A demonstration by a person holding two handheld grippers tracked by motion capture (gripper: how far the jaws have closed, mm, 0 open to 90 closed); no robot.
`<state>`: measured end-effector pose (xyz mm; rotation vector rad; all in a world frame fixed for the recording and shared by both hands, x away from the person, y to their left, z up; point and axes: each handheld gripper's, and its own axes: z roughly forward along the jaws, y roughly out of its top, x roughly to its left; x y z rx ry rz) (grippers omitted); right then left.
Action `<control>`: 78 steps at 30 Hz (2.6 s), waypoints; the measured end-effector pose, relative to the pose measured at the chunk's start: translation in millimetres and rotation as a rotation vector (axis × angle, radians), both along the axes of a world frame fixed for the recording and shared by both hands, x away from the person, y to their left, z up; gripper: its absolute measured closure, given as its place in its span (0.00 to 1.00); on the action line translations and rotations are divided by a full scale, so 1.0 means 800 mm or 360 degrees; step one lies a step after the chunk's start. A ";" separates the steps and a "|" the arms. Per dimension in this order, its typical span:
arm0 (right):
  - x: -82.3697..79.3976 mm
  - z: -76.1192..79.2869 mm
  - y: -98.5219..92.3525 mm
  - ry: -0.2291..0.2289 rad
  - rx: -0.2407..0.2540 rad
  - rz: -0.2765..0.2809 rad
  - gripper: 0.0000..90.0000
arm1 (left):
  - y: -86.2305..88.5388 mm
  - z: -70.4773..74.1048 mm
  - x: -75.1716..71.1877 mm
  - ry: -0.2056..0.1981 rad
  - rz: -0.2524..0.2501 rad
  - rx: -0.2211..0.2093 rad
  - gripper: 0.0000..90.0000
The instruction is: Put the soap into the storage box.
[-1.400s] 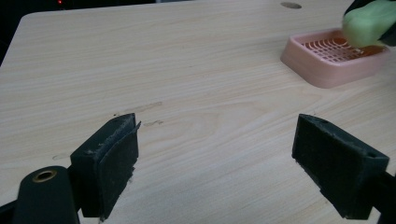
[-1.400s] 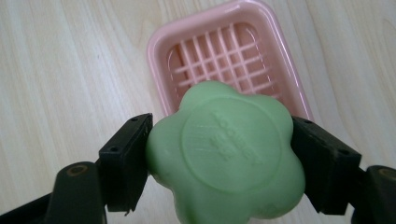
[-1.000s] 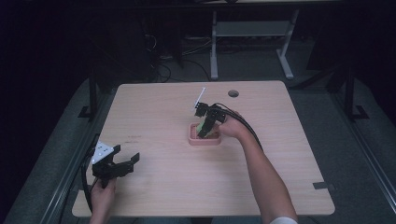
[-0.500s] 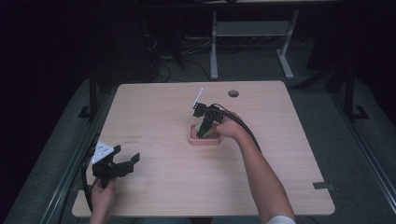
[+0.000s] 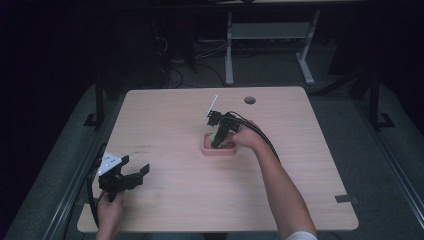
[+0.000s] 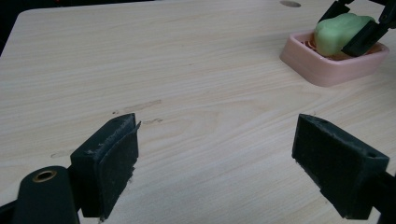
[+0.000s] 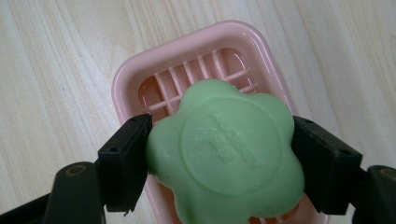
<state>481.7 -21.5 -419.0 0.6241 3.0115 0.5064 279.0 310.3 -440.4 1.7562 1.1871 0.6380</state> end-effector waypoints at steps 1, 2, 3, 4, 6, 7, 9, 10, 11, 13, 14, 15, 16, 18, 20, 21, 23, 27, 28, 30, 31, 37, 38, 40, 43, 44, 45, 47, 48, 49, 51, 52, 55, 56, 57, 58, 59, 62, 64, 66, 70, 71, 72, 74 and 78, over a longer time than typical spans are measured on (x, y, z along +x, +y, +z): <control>0.000 0.000 0.000 0.0001 -0.0001 -0.0004 0.28 | 0.000 0.000 0.000 0.0001 0.0000 0.0003 0.16; 0.000 0.000 -0.001 -0.0002 -0.0006 -0.0005 0.28 | 0.000 0.000 0.000 0.0000 -0.0001 0.0002 0.16; 0.000 0.000 -0.001 -0.0004 -0.0011 -0.0002 0.28 | 0.000 0.000 0.000 0.0002 -0.0003 0.0005 0.16; 0.000 0.000 -0.001 -0.0006 -0.0013 -0.0004 0.28 | -0.001 0.000 0.000 0.0002 -0.0002 0.0000 0.16; 0.000 0.000 -0.002 -0.0004 -0.0016 -0.0004 0.28 | -0.001 0.000 -0.001 0.0001 -0.0003 0.0000 0.16; 0.000 0.000 -0.002 -0.0003 -0.0014 -0.0004 0.28 | -0.001 0.000 -0.001 0.0001 -0.0005 0.0002 0.16; 0.000 0.000 -0.003 -0.0006 -0.0007 -0.0009 0.28 | -0.001 0.000 -0.001 0.0001 -0.0002 -0.0002 0.16; 0.000 0.000 -0.003 -0.0005 -0.0007 -0.0008 0.28 | -0.001 0.000 -0.001 0.0001 -0.0001 -0.0003 0.16; 0.000 0.000 -0.003 -0.0004 -0.0008 -0.0012 0.28 | -0.001 0.000 -0.001 0.0001 -0.0001 -0.0003 0.16; 0.000 0.000 -0.004 -0.0004 -0.0011 -0.0013 0.28 | -0.001 0.000 -0.001 0.0001 -0.0002 0.0000 0.16; 0.000 0.001 -0.005 -0.0005 -0.0009 -0.0010 0.28 | -0.001 0.000 -0.001 0.0002 -0.0002 -0.0002 0.16; -0.001 0.002 -0.005 -0.0006 0.0000 -0.0015 0.29 | -0.001 0.000 -0.001 0.0002 -0.0004 0.0001 0.16; -0.001 0.003 -0.005 -0.0003 0.0012 -0.0015 0.29 | -0.001 0.000 -0.001 0.0004 -0.0005 0.0003 0.16; -0.001 0.004 -0.006 -0.0004 0.0013 -0.0020 0.29 | -0.001 0.000 -0.001 0.0006 -0.0005 0.0003 0.16; -0.001 0.004 -0.006 -0.0004 0.0015 -0.0020 0.29 | -0.002 0.000 -0.001 0.0003 -0.0005 0.0002 0.16; -0.001 0.004 -0.007 -0.0003 0.0016 -0.0023 0.28 | -0.002 0.000 -0.001 0.0002 -0.0004 0.0000 0.16; -0.001 0.004 -0.007 0.0005 0.0019 -0.0026 0.28 | -0.001 0.000 -0.001 0.0001 -0.0003 -0.0002 0.16; -0.002 0.005 -0.010 0.0033 0.0028 -0.0047 0.27 | -0.001 0.000 -0.001 0.0001 -0.0003 -0.0003 0.16; -0.002 0.006 -0.011 0.0032 0.0029 -0.0051 0.27 | -0.002 0.000 -0.001 0.0001 -0.0003 -0.0002 0.16; -0.003 0.006 -0.012 0.0035 0.0044 -0.0060 0.26 | -0.002 0.000 -0.001 0.0001 -0.0003 -0.0002 0.16; -0.003 0.006 -0.014 0.0039 0.0048 -0.0068 0.26 | -0.002 0.000 -0.002 0.0001 -0.0004 -0.0002 0.16; -0.003 0.009 -0.019 0.0052 0.0074 -0.0097 0.24 | -0.001 0.000 -0.002 0.0001 -0.0005 -0.0001 0.16; -0.002 0.009 -0.020 0.0054 0.0079 -0.0107 0.24 | -0.001 0.000 -0.002 0.0001 -0.0005 -0.0001 0.16; -0.002 0.010 -0.022 0.0050 0.0081 -0.0112 0.24 | -0.001 0.001 -0.002 0.0001 -0.0005 0.0000 0.16; -0.003 0.011 -0.025 0.0049 0.0094 -0.0121 0.24 | -0.002 0.000 -0.002 -0.0004 -0.0006 0.0002 0.16; -0.003 0.011 -0.025 0.0045 0.0095 -0.0123 0.24 | -0.001 0.000 -0.003 -0.0004 -0.0007 0.0004 0.16; -0.003 0.011 -0.027 0.0047 0.0100 -0.0125 0.24 | -0.001 0.000 -0.004 -0.0005 -0.0006 0.0007 0.16; -0.004 0.012 -0.028 0.0052 0.0110 -0.0138 0.24 | 0.001 0.001 -0.005 -0.0003 0.0004 0.0004 0.16; -0.004 0.012 -0.029 0.0052 0.0112 -0.0136 0.24 | 0.002 0.001 -0.006 -0.0014 0.0007 -0.0004 0.16; -0.004 0.013 -0.030 0.0047 0.0116 -0.0138 0.24 | 0.003 0.002 -0.006 -0.0007 0.0009 0.0010 0.16; -0.005 0.015 -0.031 0.0043 0.0129 -0.0139 0.23 | 0.004 0.001 -0.006 -0.0011 0.0020 -0.0006 0.16; -0.006 0.017 -0.031 0.0044 0.0134 -0.0144 0.23 | 0.004 0.001 -0.006 -0.0011 0.0020 -0.0005 0.16; -0.007 0.019 -0.032 0.0041 0.0141 -0.0149 0.23 | 0.002 0.001 -0.006 -0.0006 0.0011 0.0010 0.16; -0.007 0.019 -0.033 0.0034 0.0142 -0.0152 0.23 | 0.001 0.001 -0.006 -0.0010 0.0010 0.0002 0.16; -0.008 0.020 -0.034 0.0038 0.0144 -0.0162 0.23 | 0.001 0.001 -0.006 -0.0009 0.0008 0.0007 0.16; -0.008 0.021 -0.036 0.0038 0.0153 -0.0160 0.23 | 0.001 0.001 -0.006 -0.0008 0.0009 0.0011 0.16; -0.008 0.022 -0.037 0.0036 0.0157 -0.0167 0.23 | 0.001 0.001 -0.006 -0.0008 0.0007 0.0011 0.16; -0.009 0.024 -0.042 0.0028 0.0150 -0.0172 0.23 | 0.002 0.000 -0.005 0.0000 0.0011 0.0007 0.16; -0.010 0.025 -0.045 0.0022 0.0156 -0.0179 0.23 | 0.002 0.000 -0.005 -0.0007 0.0014 0.0002 0.16; -0.011 0.026 -0.048 0.0019 0.0160 -0.0179 0.23 | 0.002 0.000 -0.005 -0.0007 0.0014 0.0003 0.16; -0.013 0.028 -0.056 0.0029 0.0165 -0.0196 0.23 | 0.002 0.000 -0.005 -0.0002 0.0005 0.0009 0.16; -0.014 0.029 -0.057 0.0029 0.0165 -0.0200 0.23 | 0.002 0.000 -0.005 -0.0001 0.0005 0.0012 0.16; -0.014 0.030 -0.059 0.0020 0.0160 -0.0196 0.23 | 0.002 0.000 -0.005 0.0001 0.0007 0.0010 0.16; -0.016 0.032 -0.061 0.0020 0.0174 -0.0199 0.23 | 0.002 0.000 -0.005 0.0000 0.0009 0.0011 0.16; -0.019 0.034 -0.065 0.0008 0.0184 -0.0196 0.23 | 0.002 -0.001 -0.005 0.0003 0.0007 0.0014 0.16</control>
